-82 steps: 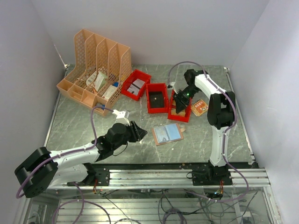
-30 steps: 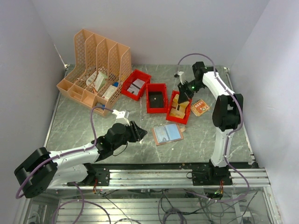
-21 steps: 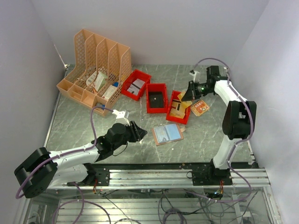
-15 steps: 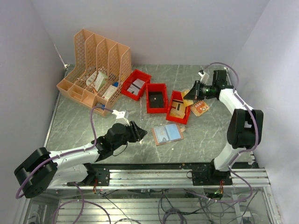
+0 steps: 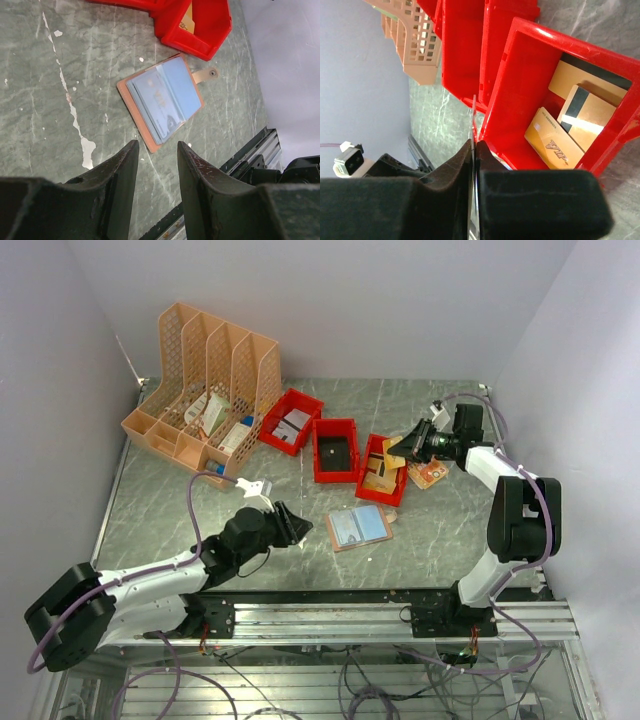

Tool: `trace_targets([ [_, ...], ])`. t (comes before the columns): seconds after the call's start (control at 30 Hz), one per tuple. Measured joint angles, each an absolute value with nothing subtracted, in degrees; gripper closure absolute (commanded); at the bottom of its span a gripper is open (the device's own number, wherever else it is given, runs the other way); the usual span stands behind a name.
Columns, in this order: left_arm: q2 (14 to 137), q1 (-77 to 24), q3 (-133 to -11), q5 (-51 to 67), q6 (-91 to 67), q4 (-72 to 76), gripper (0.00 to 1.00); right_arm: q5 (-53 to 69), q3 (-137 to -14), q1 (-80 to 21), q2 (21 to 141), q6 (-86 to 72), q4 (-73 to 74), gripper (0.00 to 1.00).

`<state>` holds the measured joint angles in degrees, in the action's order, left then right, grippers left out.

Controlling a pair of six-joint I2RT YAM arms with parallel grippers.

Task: Put the credit cards into the card holder
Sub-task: Pick up the credit card from the storage box.

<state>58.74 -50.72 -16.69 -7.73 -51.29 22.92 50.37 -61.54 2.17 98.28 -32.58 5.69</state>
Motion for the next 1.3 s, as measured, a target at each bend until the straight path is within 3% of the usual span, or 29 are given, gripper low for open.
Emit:
trace_targets([
  [0.83, 58.4, -50.7, -16.4, -7.9, -51.5, 22.9, 0.52, 44.3, -62.7, 2.9, 103.1, -32.8, 9.1, 1.0],
  [1.07, 57.1, -50.7, -16.4, -7.4, -52.9, 23.0, 0.52, 62.2, -61.8, 6.7, 103.9, -52.0, -2.3, 1.0],
  [1.23, 56.2, -50.7, -17.4, -6.7, -53.9, 23.5, 0.52, 73.3, -55.9, 7.3, 102.1, -75.5, -22.5, 1.0],
  [1.3, 56.2, -50.7, -18.4, -6.0, -54.2, 24.2, 0.52, 76.2, -54.7, 7.2, 101.0, -80.2, -23.8, 1.0],
])
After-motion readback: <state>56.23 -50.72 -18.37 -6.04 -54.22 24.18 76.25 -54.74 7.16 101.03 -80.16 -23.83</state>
